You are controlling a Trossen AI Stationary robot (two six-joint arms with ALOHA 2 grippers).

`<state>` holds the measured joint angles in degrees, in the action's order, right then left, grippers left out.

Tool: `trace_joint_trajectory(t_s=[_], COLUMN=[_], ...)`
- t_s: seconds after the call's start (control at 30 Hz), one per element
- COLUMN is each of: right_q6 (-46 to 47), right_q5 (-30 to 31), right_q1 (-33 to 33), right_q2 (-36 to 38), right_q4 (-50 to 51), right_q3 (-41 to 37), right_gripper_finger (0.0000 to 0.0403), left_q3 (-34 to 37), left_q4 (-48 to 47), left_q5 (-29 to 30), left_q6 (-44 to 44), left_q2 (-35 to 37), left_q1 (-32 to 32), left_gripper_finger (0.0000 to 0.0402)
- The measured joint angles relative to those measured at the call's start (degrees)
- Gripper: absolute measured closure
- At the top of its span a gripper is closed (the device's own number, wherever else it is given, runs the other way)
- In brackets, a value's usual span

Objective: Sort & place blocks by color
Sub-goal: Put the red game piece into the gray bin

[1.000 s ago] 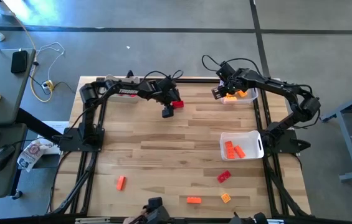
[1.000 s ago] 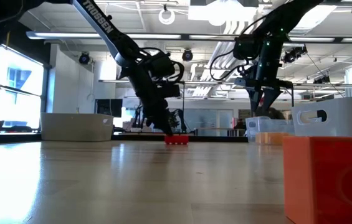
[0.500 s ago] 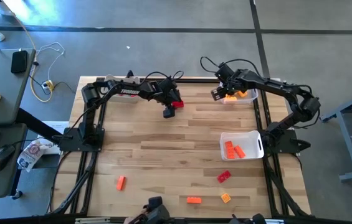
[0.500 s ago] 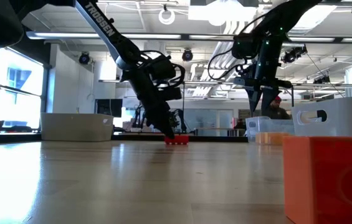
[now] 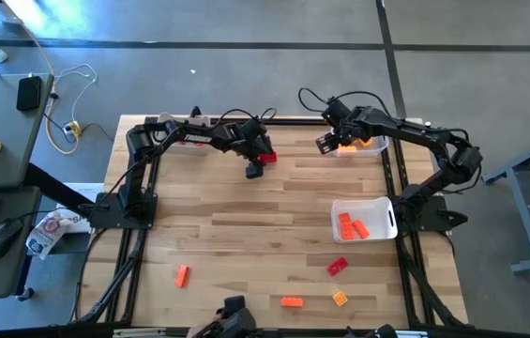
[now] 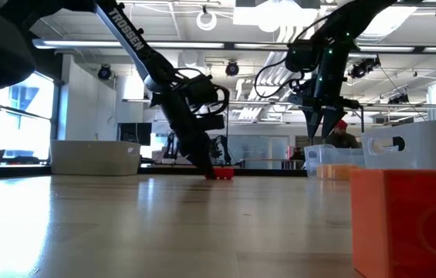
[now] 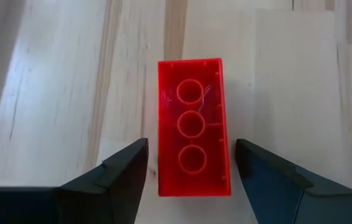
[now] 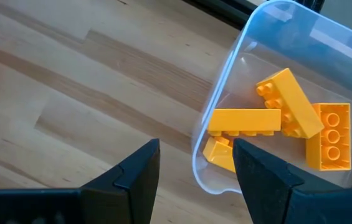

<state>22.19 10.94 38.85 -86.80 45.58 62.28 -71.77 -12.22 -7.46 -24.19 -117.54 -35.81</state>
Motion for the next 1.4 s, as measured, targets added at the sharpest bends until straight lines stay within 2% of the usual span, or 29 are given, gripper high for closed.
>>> trace_joint_trajectory(t_s=[0.13,0.4,0.73,0.87,1.07,1.4], right_q6=[-0.1,0.9,1.7,0.8,0.9,1.2], right_q5=[0.0,1.0,4.2,7.1,7.7,7.8], right_q1=[0.0,0.0,-1.3,-3.1,-4.9,-7.1], right_q2=[0.0,0.0,0.0,0.0,0.0,0.0], right_q4=[0.0,-0.6,-0.7,-0.6,-0.6,-0.6], right_q3=[0.0,0.0,-0.3,-0.3,-0.3,-0.3], right_gripper_finger=[0.0214,0.0214,0.0214,0.0214,0.0214,0.0214], left_q3=[0.0,0.0,0.0,0.0,0.0,0.0], left_q4=[0.2,0.3,-0.4,-0.5,-2.7,-11.2], left_q5=[0.0,0.0,0.0,0.2,0.6,11.6], left_q6=[-0.7,-0.6,0.2,1.0,1.0,-3.9], left_q2=[0.0,0.0,0.7,2.9,7.6,19.2], left_q1=[0.0,-0.2,-2.0,-2.1,-2.1,-4.2], left_gripper_finger=[0.0199,0.0294,0.0295,0.0295,0.0295,0.0295])
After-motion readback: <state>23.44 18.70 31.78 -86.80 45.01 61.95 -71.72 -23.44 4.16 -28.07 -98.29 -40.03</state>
